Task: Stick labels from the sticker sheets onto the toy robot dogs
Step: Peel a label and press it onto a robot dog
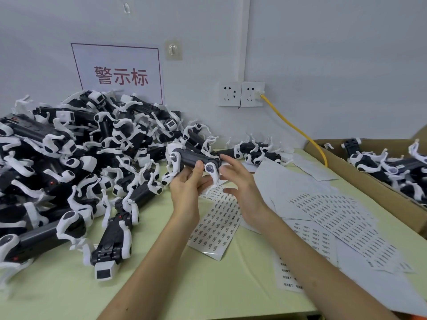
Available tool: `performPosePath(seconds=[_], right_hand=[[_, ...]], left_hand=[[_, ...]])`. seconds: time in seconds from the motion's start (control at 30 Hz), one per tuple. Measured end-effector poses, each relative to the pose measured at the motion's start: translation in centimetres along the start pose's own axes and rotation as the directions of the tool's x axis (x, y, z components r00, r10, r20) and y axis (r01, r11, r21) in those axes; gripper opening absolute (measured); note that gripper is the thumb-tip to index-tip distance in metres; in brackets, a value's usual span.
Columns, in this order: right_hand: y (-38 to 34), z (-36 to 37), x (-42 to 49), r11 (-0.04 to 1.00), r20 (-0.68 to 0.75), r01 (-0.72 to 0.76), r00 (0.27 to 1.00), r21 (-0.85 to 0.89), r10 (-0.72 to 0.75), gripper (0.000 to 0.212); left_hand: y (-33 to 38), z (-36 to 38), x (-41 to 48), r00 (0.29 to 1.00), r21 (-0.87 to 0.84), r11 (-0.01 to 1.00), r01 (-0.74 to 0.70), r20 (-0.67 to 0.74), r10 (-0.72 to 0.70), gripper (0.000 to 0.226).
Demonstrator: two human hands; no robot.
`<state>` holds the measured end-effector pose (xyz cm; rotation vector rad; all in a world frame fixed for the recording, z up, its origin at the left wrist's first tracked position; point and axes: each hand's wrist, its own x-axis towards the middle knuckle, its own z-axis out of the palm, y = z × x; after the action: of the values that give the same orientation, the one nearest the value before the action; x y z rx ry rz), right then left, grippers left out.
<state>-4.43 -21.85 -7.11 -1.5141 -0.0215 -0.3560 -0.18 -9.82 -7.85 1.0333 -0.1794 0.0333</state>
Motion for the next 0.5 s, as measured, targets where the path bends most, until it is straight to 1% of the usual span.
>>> performPosePath(seconds=[0.07,0.13,0.23,0.33,0.43,0.5], right_hand=[[0.07,0.46,-0.24,0.998,0.037,0.041,0.999,-0.055,-0.039,0.051],[0.27,0.77,-0.36,0.993,0.030,0.081,0.996,-0.088,-0.079,0.050],[0.43,0.71,-0.23,0.992,-0.001,0.107,0.994,-0.066,-0.107,0.048],[0.34,0.75,-0.25,0.993,-0.011,0.115,0.993,-0.034,-0.116,0.052],[0.66,0.69,-0.15,0.989,-0.018,0.138,0.990,-0.049,-0.139,0.051],[0.83,0.51,-0.01,0.986,-0.032,0.154,0.987,-0.071,-0.156,0.049]], left_hand=[[0.04,0.07,-0.13,0.999,0.032,0.999,-0.014,0.035,0.013,0.018],[0.13,0.07,-0.19,0.998,0.039,0.999,-0.003,0.059,0.001,0.030],[-0.04,0.02,-0.18,0.996,0.025,0.999,0.026,0.089,-0.029,0.047],[0.12,-0.02,-0.12,0.995,0.026,0.999,0.035,0.093,-0.038,0.058],[0.15,-0.10,-0.06,0.993,-0.002,0.999,0.036,0.111,-0.036,0.063],[0.29,-0.10,-0.17,0.989,0.004,0.999,0.035,0.145,-0.035,0.059]])
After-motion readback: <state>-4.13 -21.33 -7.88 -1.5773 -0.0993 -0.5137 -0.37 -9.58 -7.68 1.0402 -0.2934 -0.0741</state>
